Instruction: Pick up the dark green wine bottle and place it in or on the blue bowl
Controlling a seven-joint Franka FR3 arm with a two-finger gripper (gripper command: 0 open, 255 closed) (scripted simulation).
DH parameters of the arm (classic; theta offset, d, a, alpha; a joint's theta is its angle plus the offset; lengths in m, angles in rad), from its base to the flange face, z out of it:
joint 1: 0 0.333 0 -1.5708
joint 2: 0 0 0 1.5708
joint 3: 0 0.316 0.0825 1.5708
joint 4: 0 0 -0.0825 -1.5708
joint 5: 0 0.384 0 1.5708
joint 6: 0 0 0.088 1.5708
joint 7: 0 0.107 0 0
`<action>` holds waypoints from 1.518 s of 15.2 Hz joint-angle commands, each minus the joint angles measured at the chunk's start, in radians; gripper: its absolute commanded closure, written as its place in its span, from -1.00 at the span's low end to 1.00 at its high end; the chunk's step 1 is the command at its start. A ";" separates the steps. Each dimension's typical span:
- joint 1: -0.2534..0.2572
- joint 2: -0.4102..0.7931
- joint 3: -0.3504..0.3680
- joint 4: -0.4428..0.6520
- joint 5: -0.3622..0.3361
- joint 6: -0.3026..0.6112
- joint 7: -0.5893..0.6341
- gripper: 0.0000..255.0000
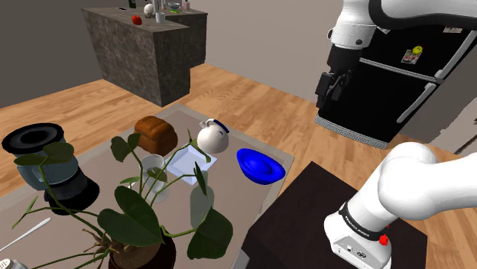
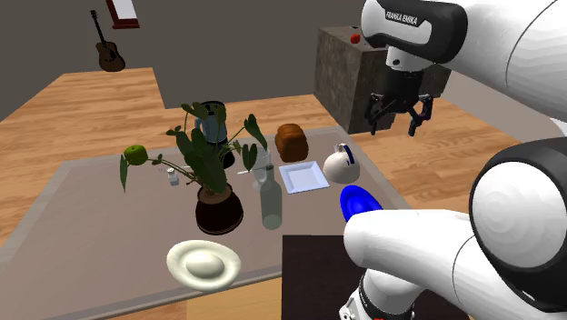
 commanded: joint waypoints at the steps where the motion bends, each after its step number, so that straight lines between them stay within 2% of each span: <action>1: 0.000 0.000 0.000 0.000 0.000 0.000 0.000 -1.00; 12: 0.086 0.201 0.176 -0.077 0.131 0.293 0.188 -1.00; 18: 0.122 0.376 0.270 -0.049 0.168 0.454 0.286 -1.00; 23: 0.141 0.546 0.343 0.010 0.165 0.573 0.375 -1.00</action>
